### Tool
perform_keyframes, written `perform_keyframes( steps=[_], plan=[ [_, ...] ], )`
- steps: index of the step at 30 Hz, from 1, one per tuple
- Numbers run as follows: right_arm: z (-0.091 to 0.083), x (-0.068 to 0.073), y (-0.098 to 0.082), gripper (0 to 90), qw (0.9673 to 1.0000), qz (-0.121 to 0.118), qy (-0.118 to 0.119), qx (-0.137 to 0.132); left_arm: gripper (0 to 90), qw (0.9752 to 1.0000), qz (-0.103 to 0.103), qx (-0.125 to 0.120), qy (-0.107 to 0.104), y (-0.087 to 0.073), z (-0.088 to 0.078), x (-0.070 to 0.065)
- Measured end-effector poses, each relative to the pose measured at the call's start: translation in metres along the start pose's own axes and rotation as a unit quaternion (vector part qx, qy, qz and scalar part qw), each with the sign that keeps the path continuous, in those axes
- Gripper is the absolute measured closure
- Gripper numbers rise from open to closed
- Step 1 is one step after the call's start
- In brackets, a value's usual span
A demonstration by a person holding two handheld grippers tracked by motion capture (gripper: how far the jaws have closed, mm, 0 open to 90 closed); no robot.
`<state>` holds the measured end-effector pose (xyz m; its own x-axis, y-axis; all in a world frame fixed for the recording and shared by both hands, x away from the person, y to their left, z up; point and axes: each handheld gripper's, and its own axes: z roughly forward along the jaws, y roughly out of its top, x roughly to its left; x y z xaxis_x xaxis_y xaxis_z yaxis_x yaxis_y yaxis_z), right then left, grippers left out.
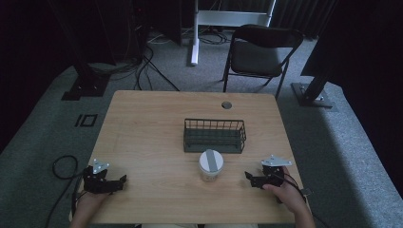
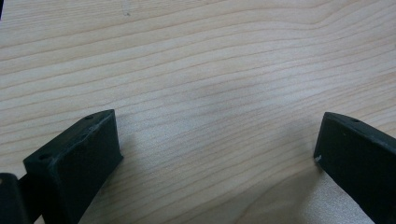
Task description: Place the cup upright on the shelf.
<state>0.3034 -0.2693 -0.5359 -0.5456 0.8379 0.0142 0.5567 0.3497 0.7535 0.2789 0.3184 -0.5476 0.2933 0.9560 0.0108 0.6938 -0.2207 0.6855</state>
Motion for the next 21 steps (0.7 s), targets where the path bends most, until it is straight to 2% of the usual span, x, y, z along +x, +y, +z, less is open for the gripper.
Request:
perform_keyframes(
  steps=[7, 9, 12, 21],
  plan=[
    [0.003, 0.011, 0.003, 11.7, 0.9996, -0.016, 0.024, -0.006, 0.6, 1.0, 0.0, 0.0, 0.0, 0.0, 0.0, 0.0],
    [0.004, 0.016, 0.005, 11.7, 0.9991, -0.016, 0.034, -0.018, 0.6, 1.0, 0.0, 0.0, 0.0, 0.0, 0.0, 0.0],
    [0.005, 0.025, 0.008, 11.7, 0.998, -0.024, 0.053, -0.027, 0.6, 1.0, 0.0, 0.0, 0.0, 0.0, 0.0, 0.0],
    [0.011, 0.046, 0.013, 11.7, 0.9946, -0.05, 0.082, -0.038, 0.6, 1.0, 0.0, 0.0, 0.0, 0.0, 0.0, 0.0]
  ],
)
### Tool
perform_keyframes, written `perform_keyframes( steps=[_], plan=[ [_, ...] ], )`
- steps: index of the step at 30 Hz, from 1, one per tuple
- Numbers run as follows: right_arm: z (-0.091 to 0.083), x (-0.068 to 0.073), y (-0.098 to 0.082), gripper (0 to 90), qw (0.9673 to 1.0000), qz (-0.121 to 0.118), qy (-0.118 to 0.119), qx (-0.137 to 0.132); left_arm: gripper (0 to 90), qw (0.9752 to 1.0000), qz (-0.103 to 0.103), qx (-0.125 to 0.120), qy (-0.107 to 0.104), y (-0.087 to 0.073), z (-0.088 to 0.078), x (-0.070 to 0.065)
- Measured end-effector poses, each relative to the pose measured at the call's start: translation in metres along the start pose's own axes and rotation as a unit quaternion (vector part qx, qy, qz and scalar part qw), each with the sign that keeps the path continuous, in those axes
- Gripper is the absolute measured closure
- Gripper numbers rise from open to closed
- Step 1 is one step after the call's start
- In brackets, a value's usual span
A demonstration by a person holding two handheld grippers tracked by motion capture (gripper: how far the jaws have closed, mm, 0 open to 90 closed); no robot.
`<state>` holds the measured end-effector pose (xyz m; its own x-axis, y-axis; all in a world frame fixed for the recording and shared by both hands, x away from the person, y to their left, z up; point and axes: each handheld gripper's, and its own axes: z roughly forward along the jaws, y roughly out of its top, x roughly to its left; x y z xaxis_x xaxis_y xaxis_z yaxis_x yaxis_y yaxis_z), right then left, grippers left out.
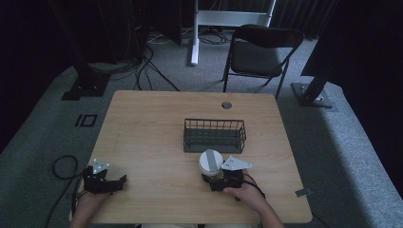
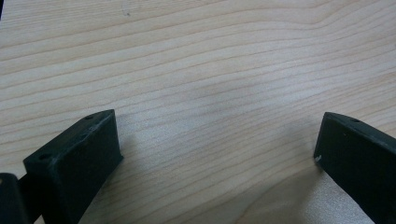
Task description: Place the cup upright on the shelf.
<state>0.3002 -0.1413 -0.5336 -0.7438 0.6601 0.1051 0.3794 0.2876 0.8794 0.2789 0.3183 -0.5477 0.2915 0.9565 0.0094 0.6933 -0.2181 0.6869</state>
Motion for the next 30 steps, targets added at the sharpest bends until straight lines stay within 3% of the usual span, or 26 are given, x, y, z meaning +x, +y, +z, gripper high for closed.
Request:
perform_keyframes(
  steps=[19, 26, 30],
  plan=[
    [0.0074, 0.0038, 0.0014, 15.2, 0.9998, 0.008, -0.013, -0.009, 0.6, 1.0, 0.0, 0.0, 0.0, 0.0, 0.0, 0.0],
    [0.0048, 0.0044, 0.0036, 18.1, 0.9995, -0.011, -0.025, -0.014, 0.6, 1.0, 0.0, 0.0, 0.0, 0.0, -0.0001, 0.0001],
    [0.0038, 0.0037, 0.0031, 18.2, 0.9996, -0.001, -0.024, -0.018, 0.6, 1.0, 0.0, 0.0, 0.0, 0.0, -0.0001, 0.0]
  ],
)
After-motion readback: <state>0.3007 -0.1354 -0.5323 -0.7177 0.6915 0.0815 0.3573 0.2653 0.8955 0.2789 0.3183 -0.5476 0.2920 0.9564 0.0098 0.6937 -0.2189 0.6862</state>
